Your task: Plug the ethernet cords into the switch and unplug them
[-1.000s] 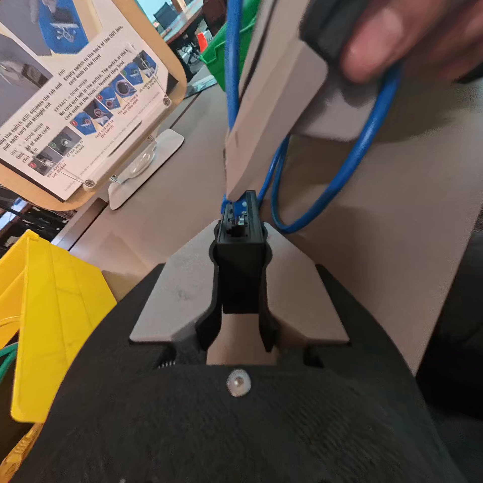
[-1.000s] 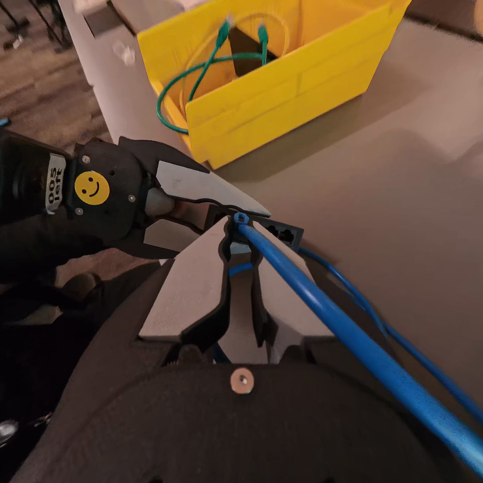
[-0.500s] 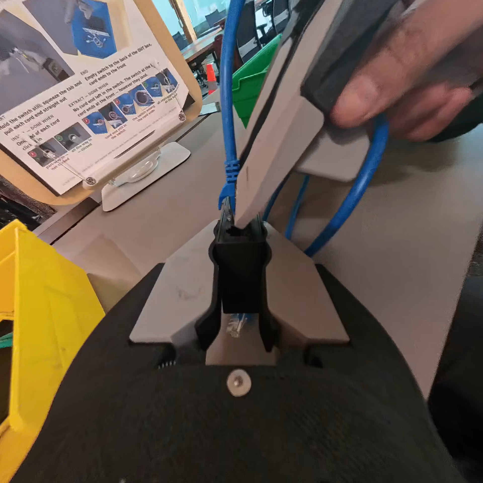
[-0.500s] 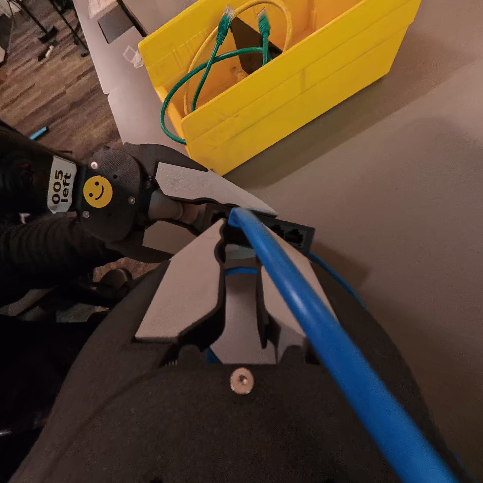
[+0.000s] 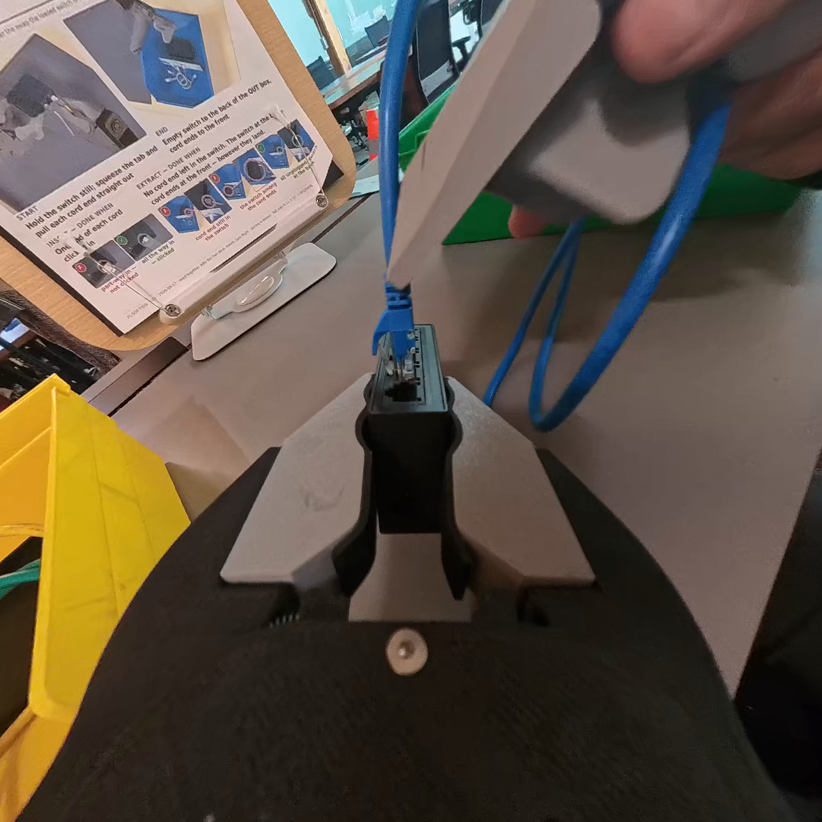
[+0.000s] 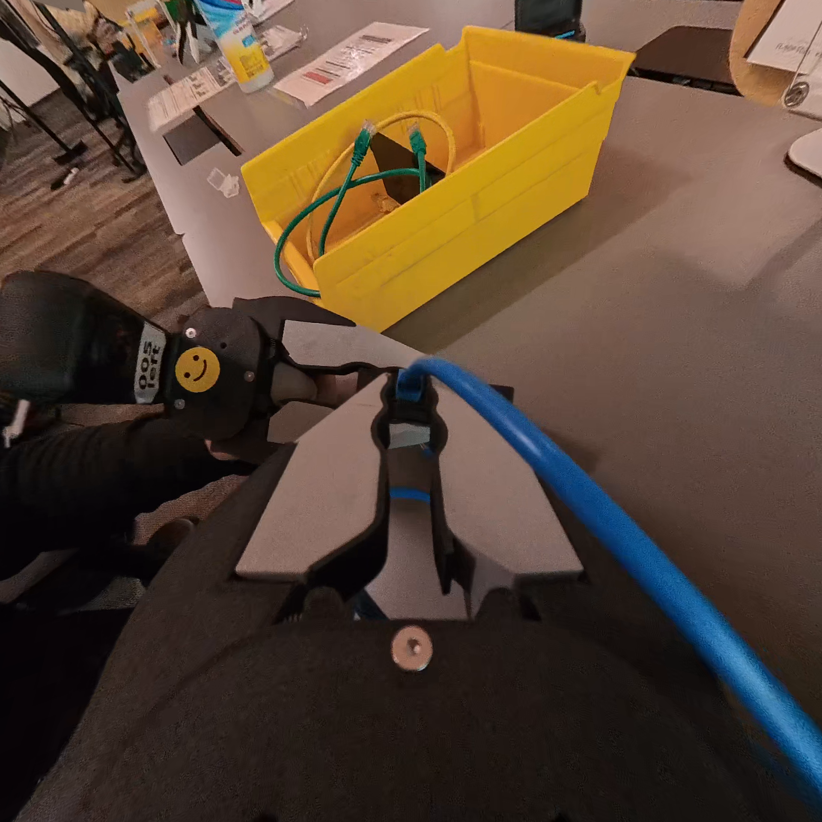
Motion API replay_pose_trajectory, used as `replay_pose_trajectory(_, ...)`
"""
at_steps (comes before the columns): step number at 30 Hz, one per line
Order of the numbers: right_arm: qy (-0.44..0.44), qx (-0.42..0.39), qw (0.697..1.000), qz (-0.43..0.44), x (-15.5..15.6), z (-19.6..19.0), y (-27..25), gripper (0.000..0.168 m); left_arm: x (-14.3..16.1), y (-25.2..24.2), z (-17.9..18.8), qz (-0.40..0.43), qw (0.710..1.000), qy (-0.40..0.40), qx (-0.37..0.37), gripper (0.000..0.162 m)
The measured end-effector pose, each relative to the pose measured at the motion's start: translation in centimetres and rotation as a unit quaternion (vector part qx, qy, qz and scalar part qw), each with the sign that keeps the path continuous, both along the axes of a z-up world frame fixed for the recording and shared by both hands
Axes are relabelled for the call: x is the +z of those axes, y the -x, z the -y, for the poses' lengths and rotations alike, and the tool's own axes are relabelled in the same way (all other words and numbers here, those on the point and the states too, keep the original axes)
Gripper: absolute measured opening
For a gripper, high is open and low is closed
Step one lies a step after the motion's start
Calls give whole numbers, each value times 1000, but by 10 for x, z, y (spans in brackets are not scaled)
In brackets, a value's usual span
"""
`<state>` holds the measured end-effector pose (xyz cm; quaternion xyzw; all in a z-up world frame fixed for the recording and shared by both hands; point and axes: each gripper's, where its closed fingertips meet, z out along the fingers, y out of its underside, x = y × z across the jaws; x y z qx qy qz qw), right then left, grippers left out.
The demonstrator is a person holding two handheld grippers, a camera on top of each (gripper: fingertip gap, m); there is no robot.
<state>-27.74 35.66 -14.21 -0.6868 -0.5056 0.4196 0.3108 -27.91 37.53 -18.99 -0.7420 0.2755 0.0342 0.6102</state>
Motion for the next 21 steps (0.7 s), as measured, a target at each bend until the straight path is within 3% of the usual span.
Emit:
replay_pose_trajectory(5, -17, 1, 1000, 18, -6, 0, 5, 7, -1, 2, 0, 0, 1000, 5, 4, 25)
replay_pose_trajectory(12, -51, 59, 986, 149, -17, 3, 2, 6, -9, 1, 0, -20, 999, 27, 3, 24)
replay_pose_trajectory(13, -52, 63, 982, 172, -21, 2, 2, 12, -13, 1, 0, -30, 999, 33, 7, 24)
replay_pose_trajectory(15, -58, 64, 976, 201, -27, 0, 2, 6, -19, 3, -1, -47, 998, 48, 17, 23)
replay_pose_trajectory(21, -54, 64, 986, 147, -15, 4, 12, 6, -6, 5, 2, 24, 999, 38, 0, 23)
